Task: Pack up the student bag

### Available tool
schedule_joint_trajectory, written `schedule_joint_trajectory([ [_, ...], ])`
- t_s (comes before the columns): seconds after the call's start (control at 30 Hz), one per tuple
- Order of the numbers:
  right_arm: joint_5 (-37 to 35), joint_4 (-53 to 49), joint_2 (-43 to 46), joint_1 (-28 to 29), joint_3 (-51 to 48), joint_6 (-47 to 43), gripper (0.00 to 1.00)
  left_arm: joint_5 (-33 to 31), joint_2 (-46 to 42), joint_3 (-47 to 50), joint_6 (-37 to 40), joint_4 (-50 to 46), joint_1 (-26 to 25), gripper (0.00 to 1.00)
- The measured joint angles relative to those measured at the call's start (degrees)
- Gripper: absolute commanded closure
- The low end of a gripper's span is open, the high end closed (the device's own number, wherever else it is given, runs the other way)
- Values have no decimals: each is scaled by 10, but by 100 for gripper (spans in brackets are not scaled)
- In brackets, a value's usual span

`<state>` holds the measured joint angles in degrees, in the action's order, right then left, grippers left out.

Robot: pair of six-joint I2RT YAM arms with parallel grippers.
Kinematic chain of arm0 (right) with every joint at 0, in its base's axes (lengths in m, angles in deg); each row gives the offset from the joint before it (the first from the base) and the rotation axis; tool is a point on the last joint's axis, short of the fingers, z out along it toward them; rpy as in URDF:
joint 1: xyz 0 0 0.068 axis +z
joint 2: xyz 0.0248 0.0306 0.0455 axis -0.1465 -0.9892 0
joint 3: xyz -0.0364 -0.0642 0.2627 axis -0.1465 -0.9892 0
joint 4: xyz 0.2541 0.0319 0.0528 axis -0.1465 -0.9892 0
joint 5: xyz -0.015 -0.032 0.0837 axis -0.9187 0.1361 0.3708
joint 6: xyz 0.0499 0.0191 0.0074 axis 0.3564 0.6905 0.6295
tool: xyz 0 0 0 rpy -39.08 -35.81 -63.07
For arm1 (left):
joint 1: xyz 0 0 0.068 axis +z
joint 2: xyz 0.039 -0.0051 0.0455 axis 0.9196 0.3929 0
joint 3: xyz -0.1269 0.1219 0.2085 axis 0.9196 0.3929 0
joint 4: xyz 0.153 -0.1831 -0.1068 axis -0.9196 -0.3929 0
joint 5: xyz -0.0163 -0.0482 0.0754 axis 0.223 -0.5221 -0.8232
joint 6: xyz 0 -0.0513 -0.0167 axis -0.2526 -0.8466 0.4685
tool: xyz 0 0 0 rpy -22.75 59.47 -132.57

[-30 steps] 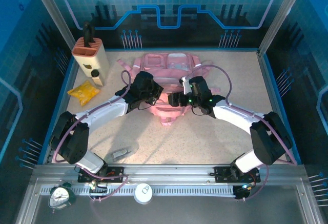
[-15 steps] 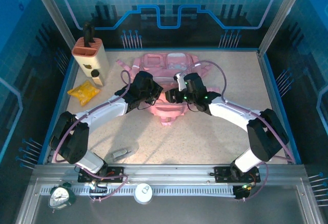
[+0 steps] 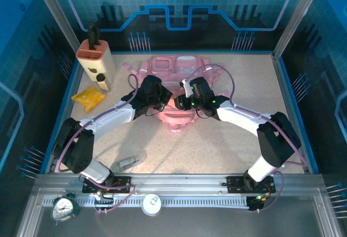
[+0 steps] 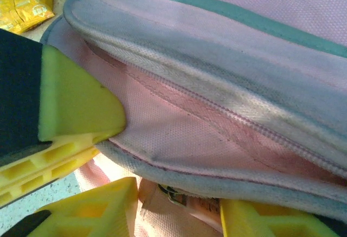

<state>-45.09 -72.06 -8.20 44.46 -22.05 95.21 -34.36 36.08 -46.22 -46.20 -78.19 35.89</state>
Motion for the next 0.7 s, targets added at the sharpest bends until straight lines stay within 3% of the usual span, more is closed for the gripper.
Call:
schedule_joint_trajectory([
  [0.1, 26, -11, 0, -2, 0, 8, 68, 14, 0, -1, 15, -10, 5, 100],
  [0.4, 73, -32, 0, 19, 1, 49, 70, 102, -15, 19, 90, -29, 50, 100],
  [0.53, 71, -27, 0, 43, 1, 66, 64, 151, -43, 48, 116, -27, 84, 100],
  [0.7, 69, -26, -2, 49, 1, 76, 50, 164, -63, 54, 140, -37, 96, 100],
])
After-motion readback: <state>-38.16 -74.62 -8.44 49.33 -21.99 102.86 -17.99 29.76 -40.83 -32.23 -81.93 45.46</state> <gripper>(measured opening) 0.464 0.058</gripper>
